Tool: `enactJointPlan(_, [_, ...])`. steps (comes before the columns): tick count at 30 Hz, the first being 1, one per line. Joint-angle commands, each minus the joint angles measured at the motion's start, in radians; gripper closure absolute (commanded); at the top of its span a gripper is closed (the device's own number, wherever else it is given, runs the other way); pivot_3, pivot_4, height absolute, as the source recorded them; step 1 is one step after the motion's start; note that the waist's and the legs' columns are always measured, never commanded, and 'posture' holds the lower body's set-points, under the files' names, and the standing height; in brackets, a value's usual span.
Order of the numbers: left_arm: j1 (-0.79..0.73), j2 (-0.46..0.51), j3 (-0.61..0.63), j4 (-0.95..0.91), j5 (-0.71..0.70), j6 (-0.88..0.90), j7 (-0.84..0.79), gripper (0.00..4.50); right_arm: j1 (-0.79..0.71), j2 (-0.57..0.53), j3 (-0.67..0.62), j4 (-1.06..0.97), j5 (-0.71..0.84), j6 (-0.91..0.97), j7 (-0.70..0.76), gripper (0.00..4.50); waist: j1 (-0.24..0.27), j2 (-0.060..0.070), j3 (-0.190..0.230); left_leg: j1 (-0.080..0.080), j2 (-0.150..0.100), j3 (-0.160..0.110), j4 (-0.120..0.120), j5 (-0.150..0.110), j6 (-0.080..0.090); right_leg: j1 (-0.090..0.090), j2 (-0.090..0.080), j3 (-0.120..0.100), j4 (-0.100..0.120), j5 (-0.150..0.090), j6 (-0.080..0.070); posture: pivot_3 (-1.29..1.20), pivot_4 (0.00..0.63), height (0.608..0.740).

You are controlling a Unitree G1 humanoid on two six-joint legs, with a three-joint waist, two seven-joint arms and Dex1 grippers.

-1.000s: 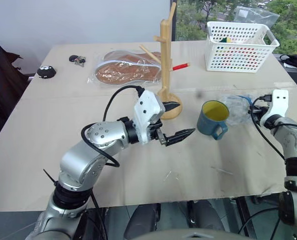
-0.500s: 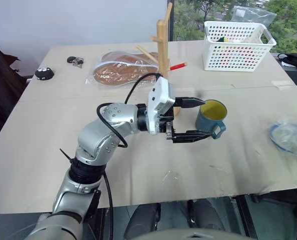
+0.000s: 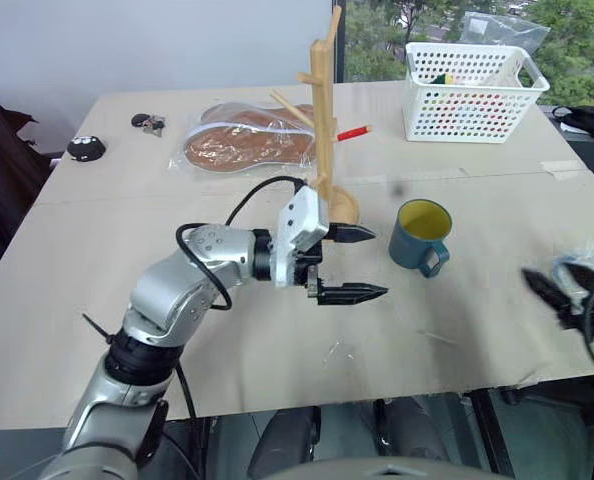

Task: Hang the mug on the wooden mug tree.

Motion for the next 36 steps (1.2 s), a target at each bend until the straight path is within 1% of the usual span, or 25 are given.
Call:
enactJointPlan(1, [0.105,0.036,-0.033,-0.028,0.088,-0.102,-0.026,0.00,-0.058,0.083,0.194,-0.062,-0.018,0.043,-0.160,0.86,0.000,0.000,0.000,0.001,0.000,0.001,0.000,0.000,0.000,0.000,0.000,0.001,0.000,0.000,0.000,0.00,0.150,0.740])
enactJointPlan(3, [0.122,0.044,-0.038,-0.028,0.114,-0.121,-0.028,0.00,-0.082,0.112,0.284,-0.057,-0.060,0.050,-0.213,0.86,0.006,-0.001,0.000,0.000,0.000,0.000,0.000,0.000,0.000,-0.001,0.000,0.001,0.000,0.000,0.000,0.00,0.150,0.740])
enactJointPlan(5, [0.121,0.045,-0.035,-0.041,0.118,-0.110,-0.020,0.00,-0.103,0.118,0.361,-0.027,-0.128,0.048,-0.258,0.86,0.019,-0.001,0.001,-0.002,-0.001,-0.002,0.000,0.001,-0.002,-0.001,-0.001,-0.002,0.000,0.000,0.000,0.00,0.150,0.740])
enactJointPlan(8, [0.107,0.045,-0.021,-0.059,0.102,-0.082,-0.012,0.00,-0.137,0.142,0.420,0.005,-0.181,0.023,-0.291,0.86,0.027,-0.001,0.001,-0.002,-0.002,-0.002,0.001,0.003,-0.005,-0.001,-0.001,-0.002,-0.001,0.000,0.000,0.00,0.150,0.740])
enactJointPlan(11, [0.073,0.036,-0.014,-0.059,0.093,-0.055,0.002,0.00,-0.180,0.163,0.482,0.053,-0.289,-0.020,-0.346,0.86,0.025,-0.001,0.001,-0.001,-0.002,-0.002,0.000,0.003,-0.005,-0.001,-0.001,-0.002,-0.001,0.000,0.000,0.00,0.150,0.740])
enactJointPlan(17, [0.045,0.043,-0.006,-0.076,0.076,-0.013,0.016,0.00,-0.212,0.242,0.520,0.120,-0.405,-0.090,-0.395,0.86,0.017,-0.001,0.001,-0.001,-0.001,-0.003,0.000,0.003,-0.005,-0.001,0.000,-0.003,0.000,0.000,0.000,0.00,0.150,0.740])
enactJointPlan(21, [0.042,0.045,0.003,-0.080,0.075,0.000,0.024,0.00,-0.209,0.259,0.534,0.145,-0.457,-0.100,-0.395,0.86,0.005,-0.001,0.001,-0.001,-0.001,-0.002,0.000,0.003,-0.005,-0.001,0.000,-0.002,0.000,0.000,0.000,0.00,0.150,0.740])
enactJointPlan(27, [0.040,0.034,0.010,-0.110,0.061,0.029,0.045,0.00,-0.216,0.292,0.547,0.178,-0.510,-0.139,-0.377,0.86,0.001,-0.001,0.001,-0.001,-0.001,-0.002,0.000,0.003,-0.005,-0.001,0.000,-0.002,0.001,0.000,0.000,0.00,0.150,0.740])
enactJointPlan(28, [0.042,0.034,0.011,-0.120,0.058,0.034,0.050,0.00,-0.217,0.292,0.551,0.185,-0.516,-0.152,-0.367,1.08,0.001,-0.001,0.001,-0.001,-0.001,-0.002,0.000,0.003,-0.005,-0.001,0.000,-0.002,0.001,0.000,0.000,0.00,0.150,0.740])
enactJointPlan(30, [0.040,0.033,0.013,-0.131,0.048,0.047,0.060,0.00,-0.219,0.296,0.555,0.198,-0.522,-0.174,-0.347,1.66,0.001,-0.001,0.001,-0.001,-0.001,-0.002,0.000,0.003,-0.005,-0.001,0.000,-0.002,0.001,0.000,0.000,0.00,0.150,0.740])
enactJointPlan(33, [0.049,0.032,0.022,-0.161,0.025,0.069,0.081,0.00,-0.222,0.297,0.552,0.217,-0.530,-0.193,-0.320,3.05,0.001,-0.001,0.001,-0.001,-0.001,-0.002,0.000,0.003,-0.005,-0.001,0.000,-0.002,0.001,0.000,0.000,0.00,0.150,0.740])
enactJointPlan(35, [0.069,0.025,0.035,-0.194,0.005,0.080,0.105,0.00,-0.224,0.282,0.551,0.237,-0.535,-0.210,-0.289,4.06,0.001,-0.001,0.001,-0.001,-0.001,-0.002,0.000,0.003,-0.005,-0.001,0.000,-0.002,0.001,0.000,0.000,0.00,0.150,0.740])
enactJointPlan(36, [0.073,0.023,0.038,-0.204,-0.001,0.086,0.113,0.00,-0.225,0.278,0.550,0.245,-0.540,-0.216,-0.278,4.46,0.001,-0.001,0.001,-0.001,-0.001,-0.002,0.000,0.003,-0.005,-0.001,0.000,-0.002,0.001,0.000,0.000,0.00,0.150,0.740])
